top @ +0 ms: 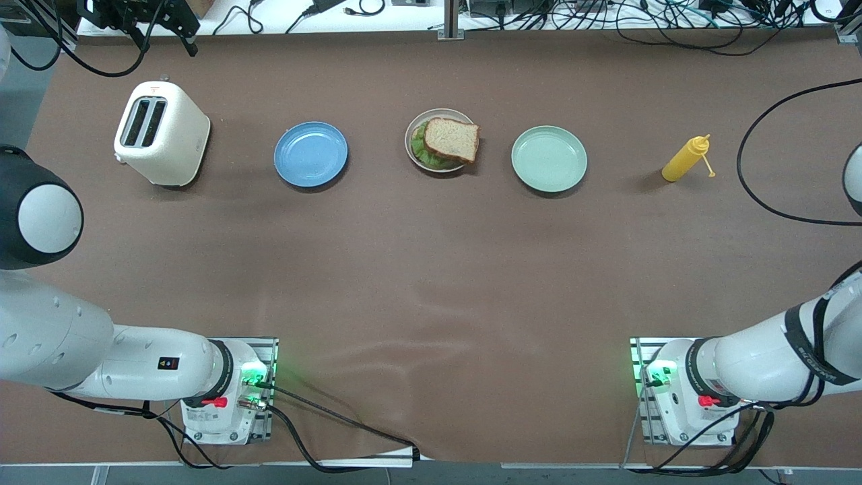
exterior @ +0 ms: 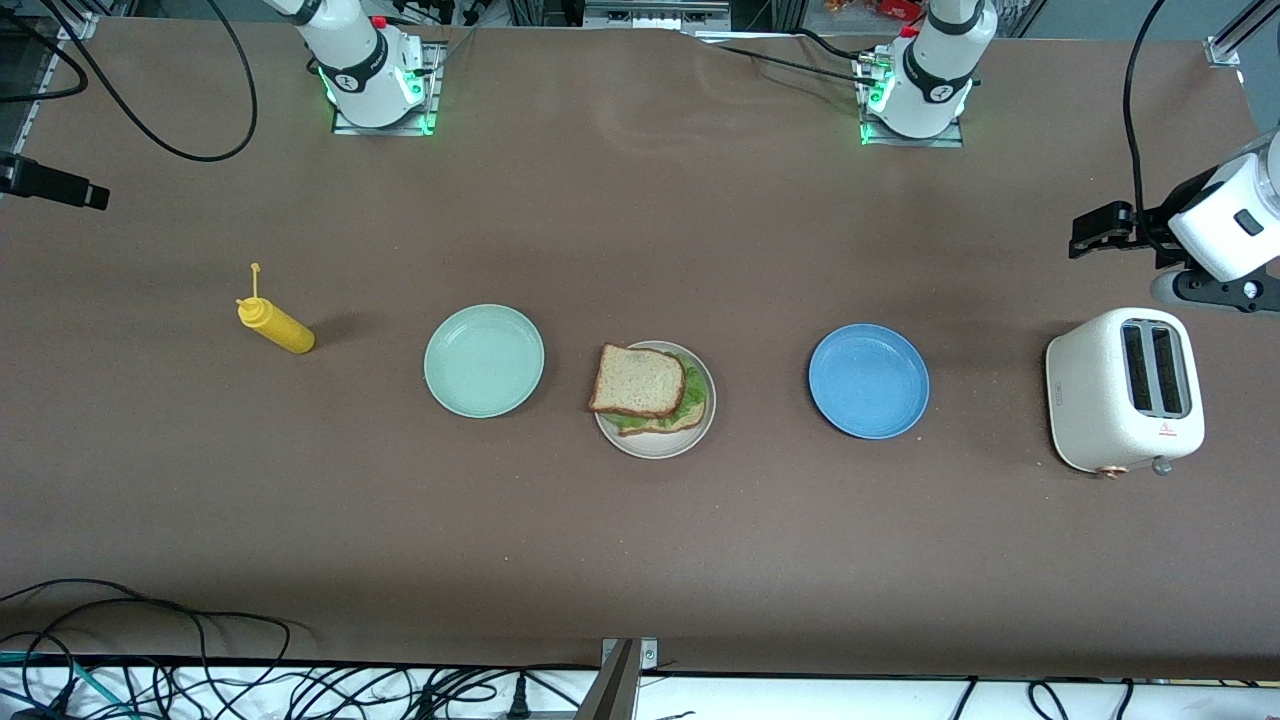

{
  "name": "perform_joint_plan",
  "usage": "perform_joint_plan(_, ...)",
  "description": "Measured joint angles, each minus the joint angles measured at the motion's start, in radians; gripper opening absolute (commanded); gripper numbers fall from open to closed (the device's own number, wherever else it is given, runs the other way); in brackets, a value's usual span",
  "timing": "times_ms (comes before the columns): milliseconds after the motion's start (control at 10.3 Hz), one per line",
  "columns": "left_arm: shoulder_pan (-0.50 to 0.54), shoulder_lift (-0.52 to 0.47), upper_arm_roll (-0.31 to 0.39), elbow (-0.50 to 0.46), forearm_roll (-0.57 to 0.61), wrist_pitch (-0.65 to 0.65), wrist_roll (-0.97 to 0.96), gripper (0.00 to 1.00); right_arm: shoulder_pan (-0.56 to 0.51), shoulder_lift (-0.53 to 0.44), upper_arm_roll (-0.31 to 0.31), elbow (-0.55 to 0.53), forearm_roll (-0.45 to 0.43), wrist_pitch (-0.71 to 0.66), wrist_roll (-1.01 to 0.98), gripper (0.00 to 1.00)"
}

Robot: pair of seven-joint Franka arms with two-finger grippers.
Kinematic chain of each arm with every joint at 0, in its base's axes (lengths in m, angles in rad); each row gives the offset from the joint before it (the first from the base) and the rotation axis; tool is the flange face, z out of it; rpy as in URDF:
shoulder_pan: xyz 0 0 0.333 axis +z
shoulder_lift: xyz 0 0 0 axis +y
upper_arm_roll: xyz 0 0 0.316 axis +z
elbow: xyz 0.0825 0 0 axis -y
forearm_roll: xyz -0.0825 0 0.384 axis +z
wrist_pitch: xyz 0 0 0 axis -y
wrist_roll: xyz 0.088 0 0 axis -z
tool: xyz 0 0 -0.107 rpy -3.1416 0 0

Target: Make sandwich on beige plate with both arms

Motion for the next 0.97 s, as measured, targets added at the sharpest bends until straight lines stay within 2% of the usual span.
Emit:
perform_joint_plan(194,0.0,0.001,0.0,0.0,0.0,0.002,0.0,1.0,-0.071,-0.054,0.111,-0.092,-0.064,0.077,0.0,1.0)
perform_joint_plan(387,0.0,0.002,0.0,0.0,-0.001,0.002,0.0,1.0,-0.12,-0.13,0.165,-0.252,-0.08,0.211,0.0,1.0)
perform_joint_plan(581,0.0,0.002,-0.001,0.0,-0.001,0.02,0.0,1.0,-0.126,-0.188,0.17,-0.38,-0.088,0.297,-0.003,1.0)
perform_joint_plan(968,-0.002,0.002,-0.001,0.0,-0.001,0.071,0.0,1.0,-0.138,-0.203,0.156,-0.506,-0.092,0.45,-0.014,1.0)
